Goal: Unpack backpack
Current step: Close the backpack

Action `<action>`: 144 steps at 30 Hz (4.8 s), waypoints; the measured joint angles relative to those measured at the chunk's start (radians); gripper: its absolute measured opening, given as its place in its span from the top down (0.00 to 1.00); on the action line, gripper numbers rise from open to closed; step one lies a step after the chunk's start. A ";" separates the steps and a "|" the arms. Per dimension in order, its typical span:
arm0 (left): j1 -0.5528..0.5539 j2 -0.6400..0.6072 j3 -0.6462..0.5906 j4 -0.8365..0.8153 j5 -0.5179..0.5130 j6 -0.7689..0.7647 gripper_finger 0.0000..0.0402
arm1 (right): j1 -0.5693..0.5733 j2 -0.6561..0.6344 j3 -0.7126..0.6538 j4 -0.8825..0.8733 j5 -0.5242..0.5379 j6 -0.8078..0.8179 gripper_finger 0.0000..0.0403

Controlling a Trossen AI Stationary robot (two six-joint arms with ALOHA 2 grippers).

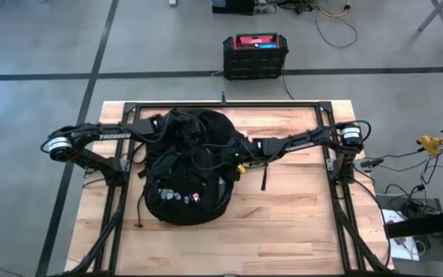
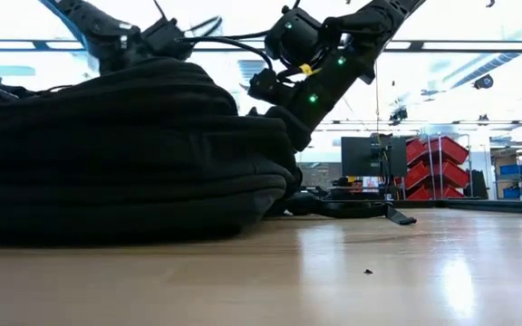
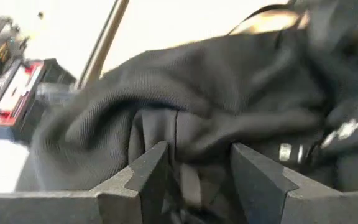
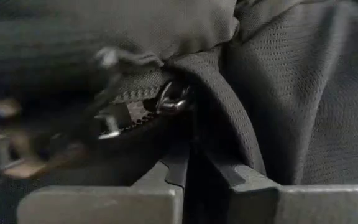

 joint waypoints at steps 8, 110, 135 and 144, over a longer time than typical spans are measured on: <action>-0.062 0.006 0.057 0.020 0.063 0.015 0.61 | 0.013 -0.038 0.001 -0.026 0.075 -0.037 1.00; -0.021 0.318 0.083 0.049 -0.021 0.026 0.61 | 0.223 -0.126 -0.002 -0.312 0.233 -0.079 1.00; 0.092 0.308 0.084 -0.110 -0.133 -0.143 0.61 | 0.544 -0.157 -0.004 -0.344 0.262 0.284 1.00; 0.190 0.292 0.104 -0.132 -0.063 -0.298 0.61 | 0.573 -0.152 -0.004 -0.343 0.343 0.432 1.00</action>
